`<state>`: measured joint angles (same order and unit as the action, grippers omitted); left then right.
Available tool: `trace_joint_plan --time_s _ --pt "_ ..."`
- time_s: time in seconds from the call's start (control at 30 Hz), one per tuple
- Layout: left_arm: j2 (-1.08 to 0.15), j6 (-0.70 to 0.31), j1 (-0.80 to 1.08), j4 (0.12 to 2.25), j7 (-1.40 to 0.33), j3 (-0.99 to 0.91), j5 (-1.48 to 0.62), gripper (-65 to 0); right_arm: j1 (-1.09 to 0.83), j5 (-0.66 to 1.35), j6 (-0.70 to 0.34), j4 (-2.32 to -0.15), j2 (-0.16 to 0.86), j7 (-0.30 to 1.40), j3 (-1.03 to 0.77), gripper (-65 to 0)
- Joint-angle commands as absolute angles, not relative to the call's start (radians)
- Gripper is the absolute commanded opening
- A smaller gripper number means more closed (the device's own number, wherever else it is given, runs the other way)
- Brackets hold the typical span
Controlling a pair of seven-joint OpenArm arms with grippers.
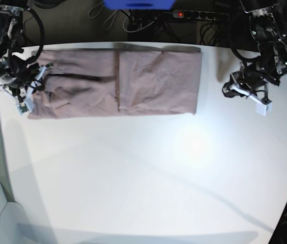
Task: Layout the t-shirt on the table in an organized manner, then fold the t-shirt properly
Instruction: 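Adjust the strip end with the right gripper, pressing it flat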
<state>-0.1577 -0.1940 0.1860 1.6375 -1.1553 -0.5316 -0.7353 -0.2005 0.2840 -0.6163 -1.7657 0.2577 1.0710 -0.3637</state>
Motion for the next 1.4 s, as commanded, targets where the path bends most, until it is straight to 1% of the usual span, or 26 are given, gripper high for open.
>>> trace_joint_plan --time_s 0.0,0.1,0.2,0.37,0.63,0.8,1.2,1.37 --pt "-0.17 -0.197 0.179 1.656 -1.148 -0.533 -0.751 -64.5 -0.193 0.291 -0.615 -1.782 0.272 1.059 -0.372 -42.1" --pt "-0.171 -0.197 0.179 1.655 -1.15 -0.53 -0.751 -64.4 -0.197 0.291 -0.615 -1.784 0.274 1.055 -0.371 -34.8" --pt "-0.171 -0.197 0.179 1.649 -1.15 -0.529 -0.751 -64.4 -0.193 0.291 -0.615 -1.782 0.274 1.056 -0.371 -31.7" --pt "-0.171 -0.197 0.179 1.649 -1.15 -0.533 -0.751 -64.4 -0.16 0.291 -0.615 -1.768 0.271 1.061 -0.371 -31.5" --pt "-0.171 -0.197 0.179 1.649 -1.15 -0.536 -0.751 -64.4 -0.104 0.292 -0.615 -1.649 0.269 1.063 -0.374 -31.3" --pt "-0.171 -0.197 0.189 1.649 -1.148 -0.536 -0.751 -64.4 -0.104 0.292 -0.615 -1.644 0.268 1.061 -0.398 -31.3" --pt "-0.17 -0.197 0.188 1.649 -1.148 -0.53 -0.757 -64.4 -0.097 0.292 -0.615 -1.639 0.268 1.056 -0.395 -31.5" --pt "-0.17 -0.197 0.188 1.649 -1.148 -0.533 -0.759 -64.4 -0.045 0.291 -0.615 -1.508 0.269 1.061 -0.397 -31.7"
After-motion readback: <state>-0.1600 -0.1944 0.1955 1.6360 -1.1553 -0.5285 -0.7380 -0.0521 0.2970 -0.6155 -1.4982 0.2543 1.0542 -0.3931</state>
